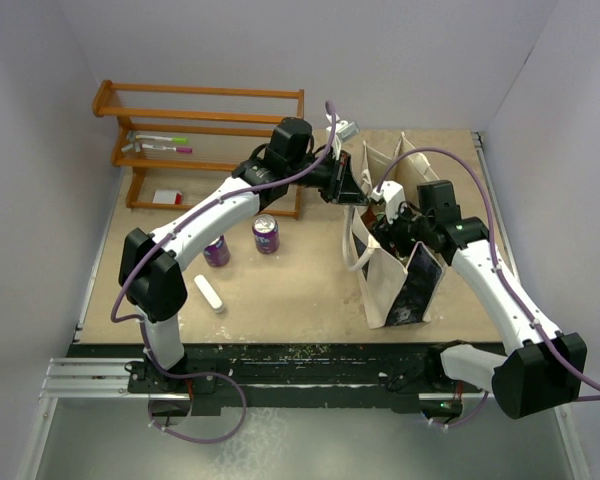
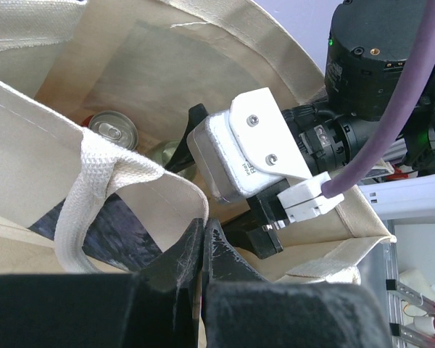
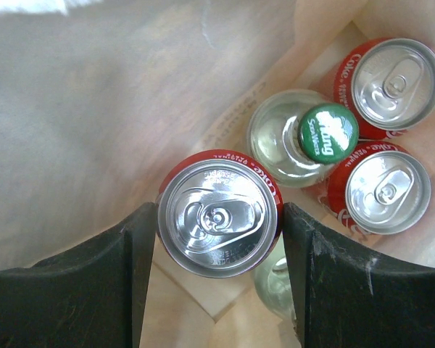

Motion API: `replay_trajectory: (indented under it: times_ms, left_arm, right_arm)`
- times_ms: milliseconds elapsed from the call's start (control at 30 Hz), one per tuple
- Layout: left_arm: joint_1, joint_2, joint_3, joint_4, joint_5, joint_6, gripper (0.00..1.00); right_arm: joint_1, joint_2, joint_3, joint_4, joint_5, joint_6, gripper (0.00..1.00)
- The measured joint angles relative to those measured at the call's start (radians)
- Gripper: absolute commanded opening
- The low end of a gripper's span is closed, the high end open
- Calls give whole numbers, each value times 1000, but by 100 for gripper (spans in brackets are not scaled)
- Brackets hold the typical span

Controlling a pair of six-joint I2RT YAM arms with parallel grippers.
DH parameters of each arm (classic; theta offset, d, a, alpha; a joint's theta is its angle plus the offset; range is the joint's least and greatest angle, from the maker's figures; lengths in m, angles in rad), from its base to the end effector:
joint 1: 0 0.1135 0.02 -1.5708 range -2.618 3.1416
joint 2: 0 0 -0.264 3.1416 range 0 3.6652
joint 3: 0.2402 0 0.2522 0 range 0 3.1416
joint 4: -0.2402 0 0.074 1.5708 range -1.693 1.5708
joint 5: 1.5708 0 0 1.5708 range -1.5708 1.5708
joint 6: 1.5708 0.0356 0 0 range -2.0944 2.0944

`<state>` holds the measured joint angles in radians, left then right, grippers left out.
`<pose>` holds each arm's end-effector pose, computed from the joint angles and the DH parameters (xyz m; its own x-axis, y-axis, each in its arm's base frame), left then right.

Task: Place the beverage into the canvas bag
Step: Place the drink in the canvas bag.

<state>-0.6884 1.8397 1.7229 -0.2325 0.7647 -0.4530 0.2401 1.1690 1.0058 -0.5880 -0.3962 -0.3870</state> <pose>0.3196 -0.2948 0.3649 -0.6581 0.1325 -0.7411 0.7482 0.2246 -0.6243 0.2360 0.0719 0.3030 -0.4277 -0.4632 -0.7762 -0.7070 0.7064 -0.0319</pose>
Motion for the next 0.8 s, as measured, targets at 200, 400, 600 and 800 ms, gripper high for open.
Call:
replay_trajectory:
  times_ms: [200,400,600,800]
  left_arm:
    - [1,0,0,0,2,0,0]
    - [2,0,0,0,2,0,0]
    - [2,0,0,0,3,0,0]
    - [2,0,-1,2,6,0,0]
  right_arm:
    - [0,0,18,-3,32,21,0]
    - [0,-6,35,-5,41,42,0]
    - [1,-27,35,-4,60,57,0]
    - [1,-36,37,3,72,66,0]
